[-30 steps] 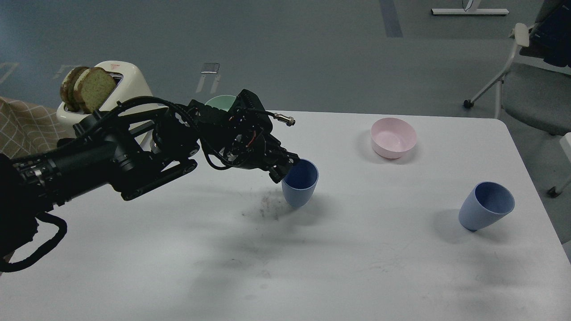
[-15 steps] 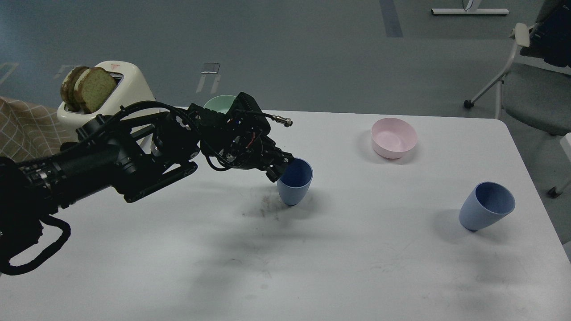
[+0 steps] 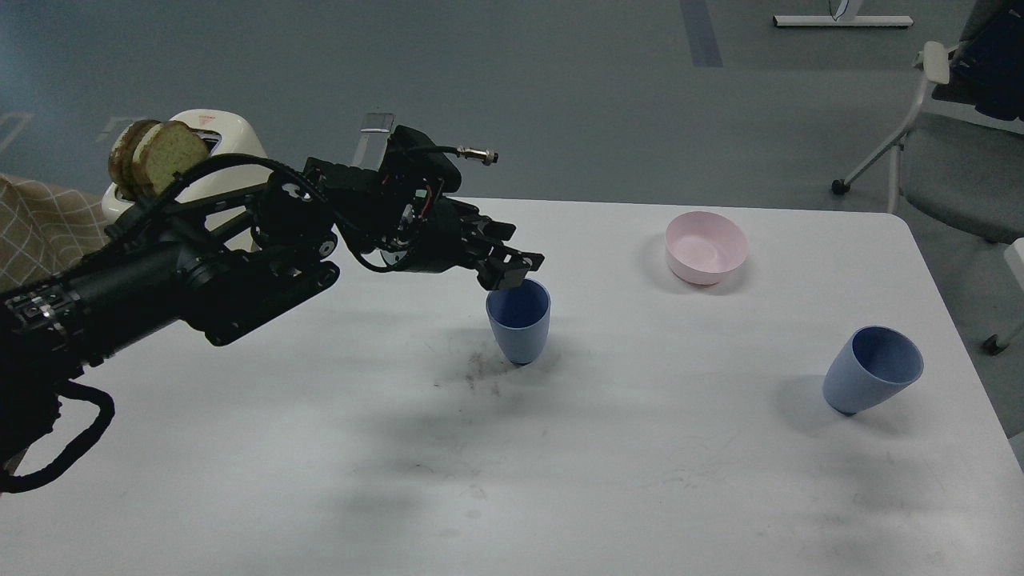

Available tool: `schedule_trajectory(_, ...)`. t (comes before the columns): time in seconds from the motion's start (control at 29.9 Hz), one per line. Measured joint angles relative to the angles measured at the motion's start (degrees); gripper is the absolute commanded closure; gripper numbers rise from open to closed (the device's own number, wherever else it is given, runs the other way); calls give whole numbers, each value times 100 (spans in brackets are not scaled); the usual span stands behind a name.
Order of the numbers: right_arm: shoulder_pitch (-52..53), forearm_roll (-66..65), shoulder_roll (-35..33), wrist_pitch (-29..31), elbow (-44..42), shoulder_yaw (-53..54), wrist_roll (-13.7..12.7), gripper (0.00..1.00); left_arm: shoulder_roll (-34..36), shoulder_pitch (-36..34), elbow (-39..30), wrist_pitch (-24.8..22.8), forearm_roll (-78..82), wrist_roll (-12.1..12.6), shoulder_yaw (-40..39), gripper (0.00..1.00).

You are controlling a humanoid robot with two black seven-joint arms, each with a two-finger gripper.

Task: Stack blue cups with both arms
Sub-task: 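Release the cup and withdraw the left arm to rest, then reach the right hand to the other blue cup and grasp it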

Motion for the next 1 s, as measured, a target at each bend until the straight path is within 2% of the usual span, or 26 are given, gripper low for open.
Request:
schedule_trajectory(0.13,-184,-474,-365,0,723,-39,-7,0,23,425,40,330,-1075,-14,-1096,3)
schedule_trajectory(0.27,-117,-1838,-496,1,1094,-39,-6,0,-9,900,84,776,-2335,-10,-2314,2)
schedule_trajectory(0.4,60,-3143,-527,1,1459,-38,-2,0,-22,1214,321,1151,-3577,-19,-3002,2)
schedule_trajectory(0.57,229,-4974,-642,1,1887,-131,0,0,8,1417,694,1285,-5816,-27,-3368,2)
schedule_trajectory(0.7,255,-6281,-750,2,2424,-661,1,0,53,1658,812,1245,-7446,10,-3417,2)
schedule_trajectory(0.87,133,-7465,-911,2,3027,-1362,3,0,61,1906,821,1225,-7924,23,-3423,2)
schedule_trajectory(1.0,-203,-8152,-1012,-1,3165,-1609,4,0,61,1944,808,1188,-7974,23,-3431,2)
